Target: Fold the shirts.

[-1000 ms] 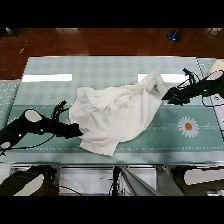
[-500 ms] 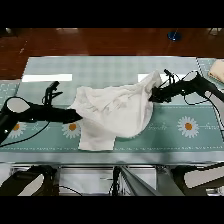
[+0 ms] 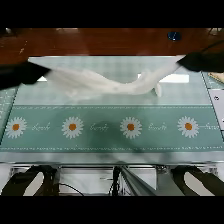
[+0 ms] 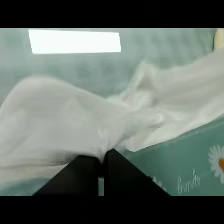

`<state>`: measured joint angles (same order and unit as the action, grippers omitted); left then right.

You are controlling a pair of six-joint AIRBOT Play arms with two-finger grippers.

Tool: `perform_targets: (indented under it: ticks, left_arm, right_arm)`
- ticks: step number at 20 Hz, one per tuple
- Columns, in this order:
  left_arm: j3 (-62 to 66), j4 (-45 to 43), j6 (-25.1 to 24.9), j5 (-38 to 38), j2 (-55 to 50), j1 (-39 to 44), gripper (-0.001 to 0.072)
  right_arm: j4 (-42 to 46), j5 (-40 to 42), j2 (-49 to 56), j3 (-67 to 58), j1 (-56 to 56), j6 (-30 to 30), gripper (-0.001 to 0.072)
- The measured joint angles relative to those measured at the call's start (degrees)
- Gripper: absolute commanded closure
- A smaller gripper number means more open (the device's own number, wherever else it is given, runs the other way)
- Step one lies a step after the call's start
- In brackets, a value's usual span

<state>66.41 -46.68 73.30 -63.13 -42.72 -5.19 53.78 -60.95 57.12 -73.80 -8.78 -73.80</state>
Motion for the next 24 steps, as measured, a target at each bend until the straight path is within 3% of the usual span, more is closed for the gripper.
perform_targets:
  ticks: [3,8,15,20,22,24]
  left_arm:
    - [12.09,-0.09,-0.46,-0.37,4.37,-3.28,0.0677]
    - [31.54,-2.45,0.24,-3.43,8.39,-5.33,0.0678]
    - [49.03,-9.51,12.98,-21.53,10.10,-5.84,0.0679]
    - [43.23,-14.91,17.18,-36.22,10.16,-6.12,0.0679]
    - [35.78,-15.69,17.00,-37.51,10.14,-6.19,0.0679]
    - [25.40,-15.87,15.06,-34.10,9.90,-6.19,0.0678]
  right_arm:
    - [1.68,0.24,-9.01,-8.26,-1.14,-3.10,0.0695]
    - [7.63,-1.46,-15.19,-25.49,-1.73,-9.97,0.0695]
    - [18.01,-20.39,-16.41,-42.58,-1.84,-16.52,0.0695]
    - [28.30,-38.05,-13.25,-40.04,-1.25,-14.01,0.0695]
    - [30.29,-40.68,-11.15,-34.18,-0.98,-13.29,0.0695]
    - [30.88,-39.82,-8.26,-27.10,-0.81,-12.76,0.0695]
